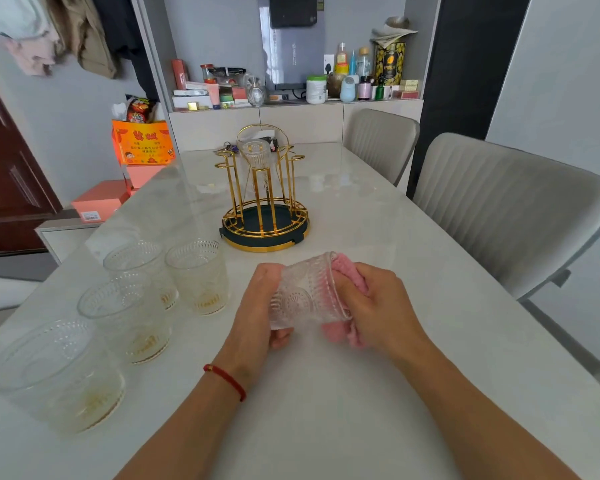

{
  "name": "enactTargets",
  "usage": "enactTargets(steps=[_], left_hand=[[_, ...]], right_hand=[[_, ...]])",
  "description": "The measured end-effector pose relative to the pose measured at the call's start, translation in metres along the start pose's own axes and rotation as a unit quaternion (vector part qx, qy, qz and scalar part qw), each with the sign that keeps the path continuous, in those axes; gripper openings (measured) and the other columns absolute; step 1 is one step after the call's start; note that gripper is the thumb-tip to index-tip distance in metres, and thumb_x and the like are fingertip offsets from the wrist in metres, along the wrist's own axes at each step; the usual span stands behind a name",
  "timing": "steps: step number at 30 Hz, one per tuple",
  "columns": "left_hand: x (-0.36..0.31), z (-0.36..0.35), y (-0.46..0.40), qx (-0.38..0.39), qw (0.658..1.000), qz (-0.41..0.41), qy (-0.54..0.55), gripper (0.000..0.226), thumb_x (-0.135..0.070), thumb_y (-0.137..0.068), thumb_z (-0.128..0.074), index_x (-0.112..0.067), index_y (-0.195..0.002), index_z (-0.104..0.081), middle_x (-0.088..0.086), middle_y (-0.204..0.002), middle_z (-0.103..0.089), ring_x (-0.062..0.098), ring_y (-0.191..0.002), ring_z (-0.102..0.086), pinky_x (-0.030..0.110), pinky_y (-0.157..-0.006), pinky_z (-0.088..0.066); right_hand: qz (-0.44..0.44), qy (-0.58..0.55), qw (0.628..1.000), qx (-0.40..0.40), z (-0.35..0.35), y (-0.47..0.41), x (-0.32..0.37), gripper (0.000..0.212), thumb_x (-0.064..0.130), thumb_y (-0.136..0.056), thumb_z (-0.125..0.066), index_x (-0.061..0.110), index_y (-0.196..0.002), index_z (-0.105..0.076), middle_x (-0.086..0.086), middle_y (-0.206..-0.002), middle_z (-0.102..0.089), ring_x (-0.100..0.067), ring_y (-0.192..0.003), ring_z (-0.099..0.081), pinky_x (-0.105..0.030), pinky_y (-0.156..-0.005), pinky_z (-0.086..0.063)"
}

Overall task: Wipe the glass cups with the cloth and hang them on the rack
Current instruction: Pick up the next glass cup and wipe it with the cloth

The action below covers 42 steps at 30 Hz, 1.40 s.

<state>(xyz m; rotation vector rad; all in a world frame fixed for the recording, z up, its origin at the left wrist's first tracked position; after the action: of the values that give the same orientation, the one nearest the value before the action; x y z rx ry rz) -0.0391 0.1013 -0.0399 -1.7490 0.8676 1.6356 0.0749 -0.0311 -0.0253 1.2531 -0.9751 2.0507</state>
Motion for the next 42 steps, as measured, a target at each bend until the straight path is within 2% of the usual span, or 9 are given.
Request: enactTargets(steps=[4, 8, 14, 19, 22, 29, 33, 36, 42], left_hand=[[0.001, 0.011, 0.002, -0.011, 0.997, 0.058, -0.045, 0.042, -0.048, -0.102, -0.040, -0.016, -0.076, -0.046, -0.001, -0.057, -0.047, 0.009, -0.042, -0.039, 0.017, -0.044, -0.025], [0.003, 0.016, 0.001, 0.097, 0.977, 0.165, -0.089, 0.056, -0.061, -0.098, -0.036, -0.023, -0.059, -0.051, 0.000, -0.049, -0.038, 0.014, -0.040, -0.026, 0.017, -0.045, -0.014], [-0.001, 0.001, -0.001, 0.032, 0.997, 0.063, 0.032, 0.047, -0.057, -0.104, -0.031, -0.015, -0.097, -0.051, 0.006, -0.059, -0.042, 0.017, -0.044, -0.033, 0.020, -0.042, -0.027], [-0.002, 0.013, 0.003, -0.042, 0.992, 0.104, -0.059, 0.042, -0.054, -0.101, -0.038, -0.021, -0.076, -0.045, -0.004, -0.050, -0.043, 0.009, -0.043, -0.034, 0.018, -0.043, -0.023], [0.004, 0.016, 0.006, 0.035, 0.978, 0.193, -0.075, 0.050, -0.062, -0.095, -0.037, -0.020, -0.068, -0.041, 0.001, -0.050, -0.036, 0.013, -0.040, -0.026, 0.014, -0.042, -0.018], [-0.001, -0.001, 0.004, 0.011, 0.996, 0.089, 0.013, 0.057, -0.065, -0.101, -0.030, -0.017, -0.082, -0.053, 0.002, -0.055, -0.039, 0.014, -0.045, -0.028, 0.019, -0.043, -0.024], [-0.001, 0.007, 0.006, -0.047, 0.994, 0.102, 0.007, 0.045, -0.055, -0.100, -0.040, -0.023, -0.069, -0.036, -0.004, -0.052, -0.032, 0.011, -0.045, -0.022, 0.020, -0.048, -0.016], [0.002, 0.013, 0.008, 0.029, 0.983, 0.180, -0.031, 0.046, -0.061, -0.093, -0.040, -0.024, -0.067, -0.037, 0.000, -0.053, -0.030, 0.014, -0.045, -0.017, 0.021, -0.049, -0.010], [0.002, 0.003, 0.006, 0.013, 0.989, 0.148, 0.020, 0.062, -0.069, -0.098, -0.029, -0.017, -0.073, -0.051, 0.005, -0.053, -0.039, 0.016, -0.042, -0.026, 0.018, -0.041, -0.026]], right_hand=[[0.065, 0.044, 0.995, 0.065, 0.002, 0.001, 0.006, 0.031, 0.032, -0.095, -0.065, 0.004, -0.082, -0.061, -0.012, -0.060, -0.060, -0.017, -0.039, -0.058, -0.026, -0.042, -0.044], [0.124, 0.095, 0.986, 0.053, 0.008, 0.002, 0.013, 0.025, 0.038, -0.093, -0.069, 0.014, -0.088, -0.066, -0.001, -0.068, -0.064, -0.013, -0.047, -0.058, -0.033, -0.047, -0.051], [0.039, 0.087, 0.995, -0.030, 0.005, -0.002, 0.004, 0.039, 0.032, -0.096, -0.060, 0.023, -0.060, -0.048, 0.005, -0.048, -0.052, -0.018, -0.048, -0.055, -0.033, -0.052, -0.050], [0.091, 0.060, 0.991, 0.073, -0.001, 0.003, 0.011, 0.021, 0.042, -0.089, -0.059, 0.021, -0.085, -0.059, 0.010, -0.067, -0.061, -0.009, -0.053, -0.058, -0.028, -0.048, -0.047], [0.154, 0.120, 0.979, 0.064, 0.004, 0.005, 0.018, 0.022, 0.036, -0.096, -0.062, 0.017, -0.106, -0.062, 0.003, -0.082, -0.066, -0.015, -0.071, -0.062, -0.034, -0.063, -0.051], [0.060, 0.126, 0.988, -0.058, 0.008, 0.000, 0.010, 0.033, 0.042, -0.092, -0.056, 0.020, -0.067, -0.049, 0.006, -0.060, -0.052, -0.008, -0.056, -0.048, -0.030, -0.056, -0.040], [0.091, 0.099, 0.990, 0.039, 0.003, 0.005, 0.014, 0.019, 0.033, -0.098, -0.059, 0.017, -0.089, -0.057, 0.007, -0.070, -0.060, -0.011, -0.058, -0.057, -0.034, -0.055, -0.049], [0.159, 0.176, 0.970, 0.052, 0.005, 0.007, 0.021, 0.030, 0.046, -0.096, -0.053, 0.021, -0.111, -0.056, 0.009, -0.083, -0.063, -0.013, -0.073, -0.060, -0.036, -0.067, -0.051], [0.114, 0.153, 0.980, -0.047, 0.009, 0.006, 0.021, 0.046, 0.059, -0.087, -0.046, 0.014, -0.086, -0.057, 0.003, -0.068, -0.062, -0.017, -0.063, -0.058, -0.035, -0.057, -0.048]])
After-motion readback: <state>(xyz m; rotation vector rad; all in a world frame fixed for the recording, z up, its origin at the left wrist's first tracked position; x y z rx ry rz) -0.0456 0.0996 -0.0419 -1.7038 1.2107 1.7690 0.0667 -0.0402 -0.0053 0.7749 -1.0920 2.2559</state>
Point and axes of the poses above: each hand's wrist, its own y-axis away from the middle knuckle, its own z-axis out of the back of the hand, x = y × z, the point moved 6 cm from there along -y, towards the middle knuckle
